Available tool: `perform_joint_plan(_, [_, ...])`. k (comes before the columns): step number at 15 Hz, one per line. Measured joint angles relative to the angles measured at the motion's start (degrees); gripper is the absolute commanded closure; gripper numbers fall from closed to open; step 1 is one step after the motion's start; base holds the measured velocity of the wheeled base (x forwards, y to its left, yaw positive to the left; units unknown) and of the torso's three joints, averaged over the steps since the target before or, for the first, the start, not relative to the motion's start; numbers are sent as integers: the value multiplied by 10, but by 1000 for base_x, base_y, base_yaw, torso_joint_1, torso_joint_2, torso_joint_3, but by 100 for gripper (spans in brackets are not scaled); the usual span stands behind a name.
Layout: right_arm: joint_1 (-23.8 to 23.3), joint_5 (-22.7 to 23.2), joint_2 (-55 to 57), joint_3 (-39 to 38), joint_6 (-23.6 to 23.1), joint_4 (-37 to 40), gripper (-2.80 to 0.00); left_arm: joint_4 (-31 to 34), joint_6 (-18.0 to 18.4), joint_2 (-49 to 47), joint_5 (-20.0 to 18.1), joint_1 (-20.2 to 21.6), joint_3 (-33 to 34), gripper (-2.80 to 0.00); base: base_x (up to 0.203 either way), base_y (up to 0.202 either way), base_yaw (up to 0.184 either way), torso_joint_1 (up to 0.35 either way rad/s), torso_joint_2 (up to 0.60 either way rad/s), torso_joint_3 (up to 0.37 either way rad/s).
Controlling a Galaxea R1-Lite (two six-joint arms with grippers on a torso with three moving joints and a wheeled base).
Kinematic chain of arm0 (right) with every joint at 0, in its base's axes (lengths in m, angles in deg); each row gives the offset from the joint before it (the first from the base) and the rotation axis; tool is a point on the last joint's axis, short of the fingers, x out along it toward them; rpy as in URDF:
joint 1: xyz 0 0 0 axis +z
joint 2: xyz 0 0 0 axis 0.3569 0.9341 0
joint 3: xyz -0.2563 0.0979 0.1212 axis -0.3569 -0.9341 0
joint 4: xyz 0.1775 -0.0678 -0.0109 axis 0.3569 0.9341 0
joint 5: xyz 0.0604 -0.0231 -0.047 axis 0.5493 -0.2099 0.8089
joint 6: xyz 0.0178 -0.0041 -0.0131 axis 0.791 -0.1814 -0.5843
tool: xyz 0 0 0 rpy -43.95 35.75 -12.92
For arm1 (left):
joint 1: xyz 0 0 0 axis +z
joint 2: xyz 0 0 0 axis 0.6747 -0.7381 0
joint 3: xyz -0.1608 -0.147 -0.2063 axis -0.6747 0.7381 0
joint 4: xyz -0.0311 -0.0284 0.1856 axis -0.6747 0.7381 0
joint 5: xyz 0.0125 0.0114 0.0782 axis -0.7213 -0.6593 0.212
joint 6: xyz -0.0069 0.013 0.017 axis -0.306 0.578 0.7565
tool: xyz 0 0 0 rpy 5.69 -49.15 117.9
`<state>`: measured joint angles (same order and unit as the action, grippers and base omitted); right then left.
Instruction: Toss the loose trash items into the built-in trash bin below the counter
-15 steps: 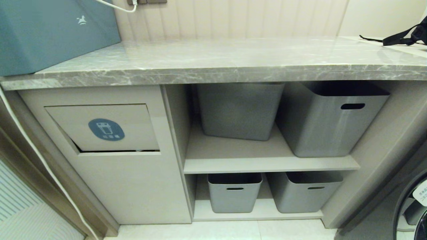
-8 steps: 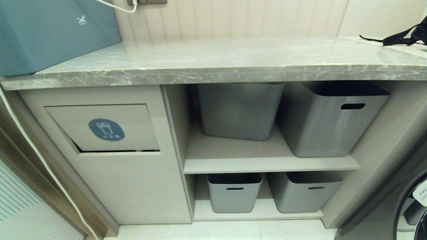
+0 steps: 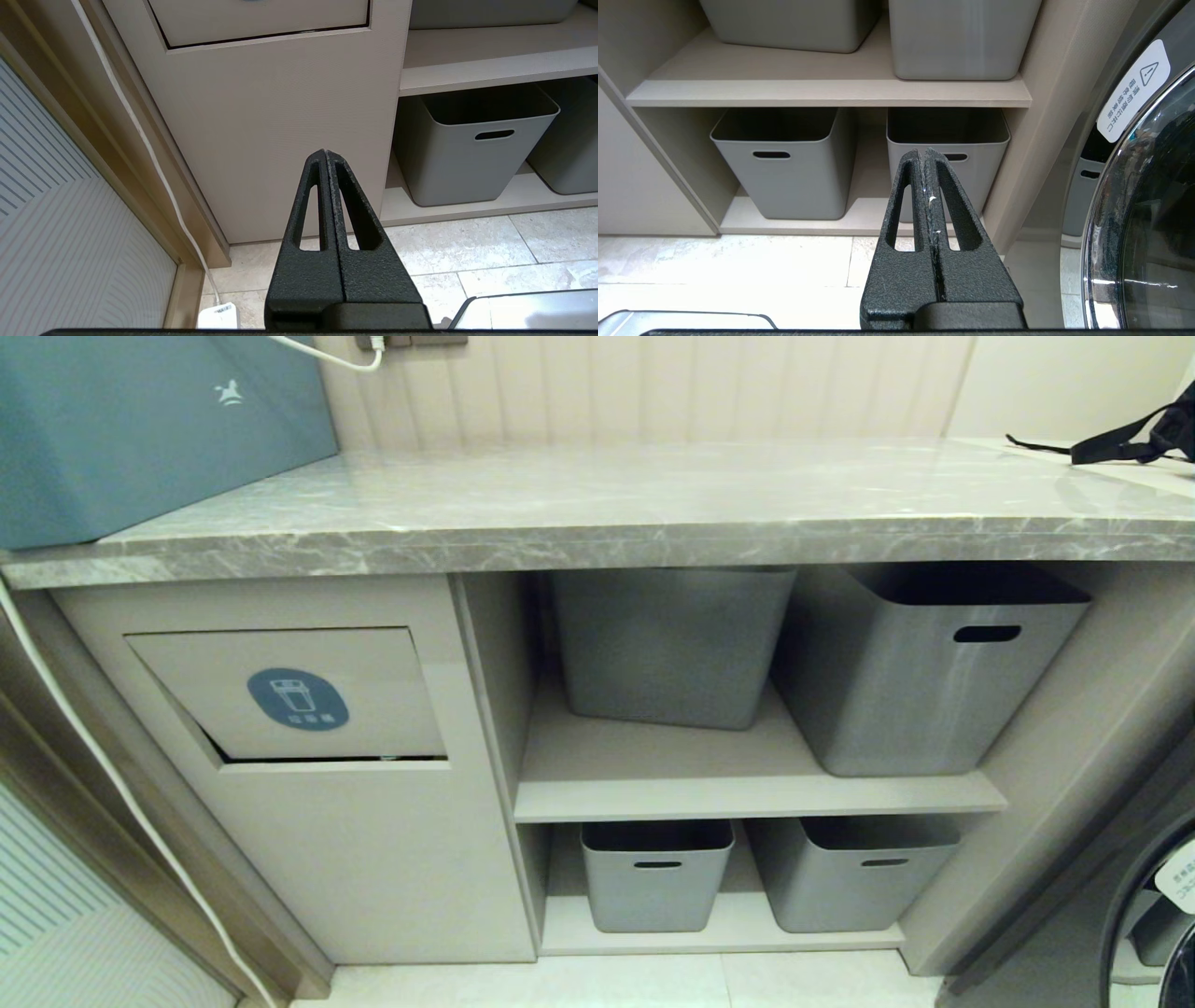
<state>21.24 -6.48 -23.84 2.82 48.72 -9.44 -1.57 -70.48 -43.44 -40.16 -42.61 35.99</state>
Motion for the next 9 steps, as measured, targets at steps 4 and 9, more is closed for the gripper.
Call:
perform_joint_plan(4, [0,0,0,0,-1,0,0,0,0,0,0,0,0,0,0,0,0,0,0,0])
perform_joint_plan(9, [0,0,0,0,-1,0,0,1,0,0,0,0,0,0,0,0,0,0,0,0])
